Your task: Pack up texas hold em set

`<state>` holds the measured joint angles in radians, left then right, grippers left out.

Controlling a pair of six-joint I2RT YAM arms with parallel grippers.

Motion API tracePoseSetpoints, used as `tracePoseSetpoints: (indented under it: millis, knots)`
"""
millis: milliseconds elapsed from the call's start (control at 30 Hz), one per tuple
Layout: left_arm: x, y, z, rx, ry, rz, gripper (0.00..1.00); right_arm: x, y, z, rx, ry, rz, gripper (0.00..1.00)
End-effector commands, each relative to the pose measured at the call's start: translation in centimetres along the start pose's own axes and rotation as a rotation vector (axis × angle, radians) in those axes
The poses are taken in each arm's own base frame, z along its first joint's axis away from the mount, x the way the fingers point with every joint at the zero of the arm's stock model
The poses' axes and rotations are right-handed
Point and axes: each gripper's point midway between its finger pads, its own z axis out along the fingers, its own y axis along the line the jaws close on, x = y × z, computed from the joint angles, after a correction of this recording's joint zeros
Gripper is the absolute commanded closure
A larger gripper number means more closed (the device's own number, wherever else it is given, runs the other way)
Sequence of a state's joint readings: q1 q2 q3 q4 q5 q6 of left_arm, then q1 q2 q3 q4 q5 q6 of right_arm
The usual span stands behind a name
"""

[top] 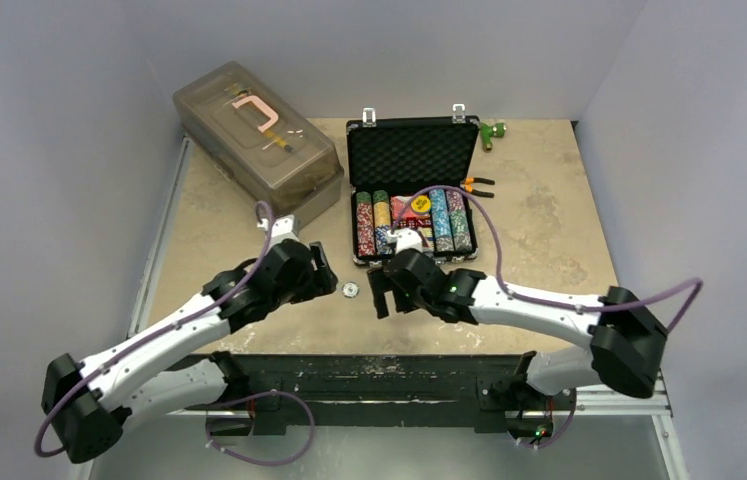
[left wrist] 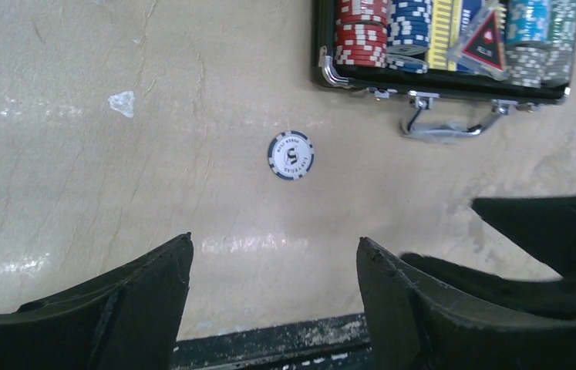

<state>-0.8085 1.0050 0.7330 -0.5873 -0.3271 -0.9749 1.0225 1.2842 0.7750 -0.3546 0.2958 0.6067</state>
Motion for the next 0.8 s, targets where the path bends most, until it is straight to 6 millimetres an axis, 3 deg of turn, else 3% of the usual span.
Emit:
tracePoseSetpoints:
  millis: [0,100,367,533,767]
  knots:
    - [-0.3,-0.1,-3.8,0.092,0.008,0.029,0.16,-3.3,5.9,1.6,-0.105,-0.070,-0.079,0.01]
    - [-0.7,0.0,-6.0,0.148,-0.008,0.018,0.05,-3.4,7.0,3.7,-0.070,-0.034,-0.078,0.10]
    - [-2.0,2.2,-10.8,0.182,-0.081,-0.018,0.04,-3.7,8.3,7.9,-0.018,-0.022,-0.098,0.40]
    - [-1.5,3.1,-11.6,0.196,-0.090,-0.034,0.04,-3.7,8.9,9.3,-0.023,-0.025,-0.107,0.49]
    - [-1.2,3.3,-11.5,0.207,-0.088,-0.048,0.04,-3.6,8.7,10.7,0.011,-0.024,-0.138,0.50]
